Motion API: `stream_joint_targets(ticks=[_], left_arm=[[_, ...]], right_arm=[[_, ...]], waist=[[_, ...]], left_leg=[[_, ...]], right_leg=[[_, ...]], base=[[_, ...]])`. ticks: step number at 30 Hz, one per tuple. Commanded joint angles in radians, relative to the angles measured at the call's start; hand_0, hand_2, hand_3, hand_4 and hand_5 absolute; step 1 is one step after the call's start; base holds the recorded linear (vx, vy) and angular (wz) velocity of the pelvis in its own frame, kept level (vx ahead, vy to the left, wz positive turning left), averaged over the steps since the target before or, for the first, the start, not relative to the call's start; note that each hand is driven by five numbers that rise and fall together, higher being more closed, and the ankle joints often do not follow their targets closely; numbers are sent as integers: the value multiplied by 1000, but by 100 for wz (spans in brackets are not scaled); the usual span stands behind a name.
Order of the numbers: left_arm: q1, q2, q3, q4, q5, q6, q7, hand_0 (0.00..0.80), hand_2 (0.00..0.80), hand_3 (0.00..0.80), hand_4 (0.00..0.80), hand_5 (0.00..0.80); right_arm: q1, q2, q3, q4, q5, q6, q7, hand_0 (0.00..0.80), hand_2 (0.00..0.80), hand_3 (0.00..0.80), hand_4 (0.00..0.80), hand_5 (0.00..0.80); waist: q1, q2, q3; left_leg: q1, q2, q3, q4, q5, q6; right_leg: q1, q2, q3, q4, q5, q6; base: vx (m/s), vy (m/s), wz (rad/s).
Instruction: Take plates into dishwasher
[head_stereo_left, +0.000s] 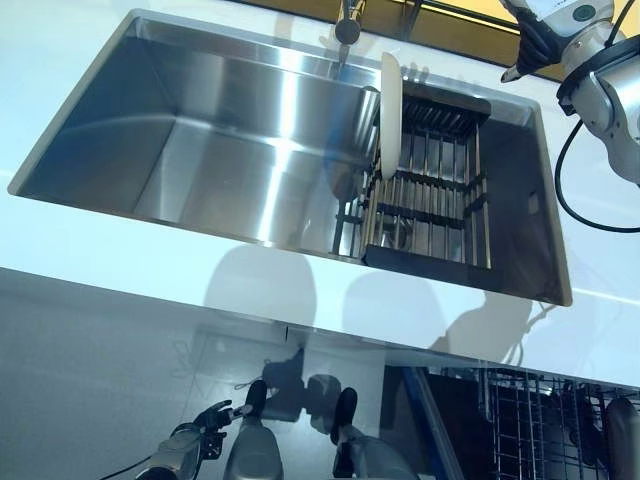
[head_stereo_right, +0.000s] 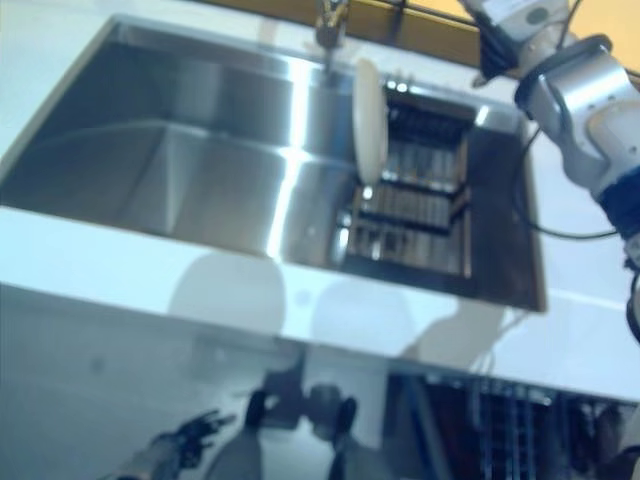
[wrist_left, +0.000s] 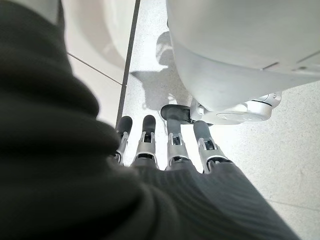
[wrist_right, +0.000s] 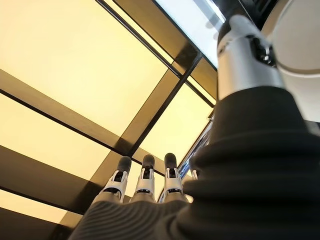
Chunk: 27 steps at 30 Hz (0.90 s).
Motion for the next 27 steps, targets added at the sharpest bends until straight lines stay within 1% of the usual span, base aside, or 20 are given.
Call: stream_joint_targets(ticks=[1,6,12,19,27], left_arm=[[-24,14,-10,0,-23,-21,-1,0,0,0,0,0],[-26,11,-3,1,-18,-17,3,0,0,0,0,0],[-29,4,5,3,-18,-13,5,0,0,0,0,0],[-23,-1,13,1,-20,-15,10,0,0,0,0,0],[-19,-7,21,-5,-28,-21,10,0,0,0,0,0]], right_arm=[[-154,-9,42,-10,-52,0,-20,0,0,0,0,0],[-141,11,25,-62,-96,-4,11,0,0,0,0,0],[-132,34,19,-118,-152,-29,56,0,0,0,0,0],[-116,51,11,-167,-168,-51,100,0,0,0,0,0],[-103,66,6,-195,-190,-54,144,0,0,0,0,0]], waist=[[4,-35,-1],[5,-40,-2],[6,-43,1],[11,-50,-2],[18,-51,7]], left_leg=[[-44,-27,3,-19,19,43],[-42,-25,6,-19,17,43],[-42,-24,9,-19,16,43],[-42,-26,8,-19,13,44],[-49,-26,9,-19,13,44]], right_leg=[[18,-37,25,-1,-1,83],[20,-36,25,-1,-3,83],[21,-35,21,-1,-5,83],[23,-35,19,-1,-7,83],[19,-37,13,-1,-9,82]], base=[[0,0,0],[0,0,0],[0,0,0],[0,0,0],[0,0,0]])
